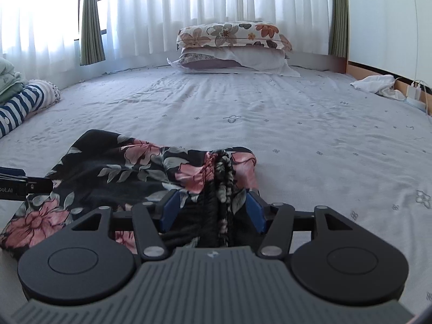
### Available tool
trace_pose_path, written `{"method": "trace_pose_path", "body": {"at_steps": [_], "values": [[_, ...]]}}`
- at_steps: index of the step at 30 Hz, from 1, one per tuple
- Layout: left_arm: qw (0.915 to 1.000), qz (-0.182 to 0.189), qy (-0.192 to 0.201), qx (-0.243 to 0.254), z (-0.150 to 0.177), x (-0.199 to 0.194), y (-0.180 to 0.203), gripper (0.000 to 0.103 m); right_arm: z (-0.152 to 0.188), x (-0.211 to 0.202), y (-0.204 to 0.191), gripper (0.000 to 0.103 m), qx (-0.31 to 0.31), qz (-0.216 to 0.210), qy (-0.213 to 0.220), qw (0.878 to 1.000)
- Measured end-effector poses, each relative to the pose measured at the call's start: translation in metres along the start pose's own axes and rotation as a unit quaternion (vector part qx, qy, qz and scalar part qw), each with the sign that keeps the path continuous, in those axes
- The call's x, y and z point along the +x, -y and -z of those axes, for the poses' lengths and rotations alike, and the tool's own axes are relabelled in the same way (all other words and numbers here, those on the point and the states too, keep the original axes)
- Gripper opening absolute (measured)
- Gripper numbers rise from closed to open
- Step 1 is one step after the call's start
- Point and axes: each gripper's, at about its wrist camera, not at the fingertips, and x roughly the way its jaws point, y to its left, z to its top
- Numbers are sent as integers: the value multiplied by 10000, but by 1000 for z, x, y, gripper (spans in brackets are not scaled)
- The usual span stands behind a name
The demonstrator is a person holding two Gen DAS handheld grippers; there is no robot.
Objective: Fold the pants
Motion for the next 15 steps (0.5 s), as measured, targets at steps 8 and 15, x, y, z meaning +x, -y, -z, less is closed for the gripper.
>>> {"method": "trace_pose_path", "body": {"at_steps": [8, 15], "values": [[9994, -127, -317, 1, 44, -1, 1, 80, 36, -11, 2, 74, -168, 396, -253, 9988], [9997, -101, -125, -169, 55, -9, -10, 85, 55, -13, 18, 85, 95, 510, -334, 9981]]}}
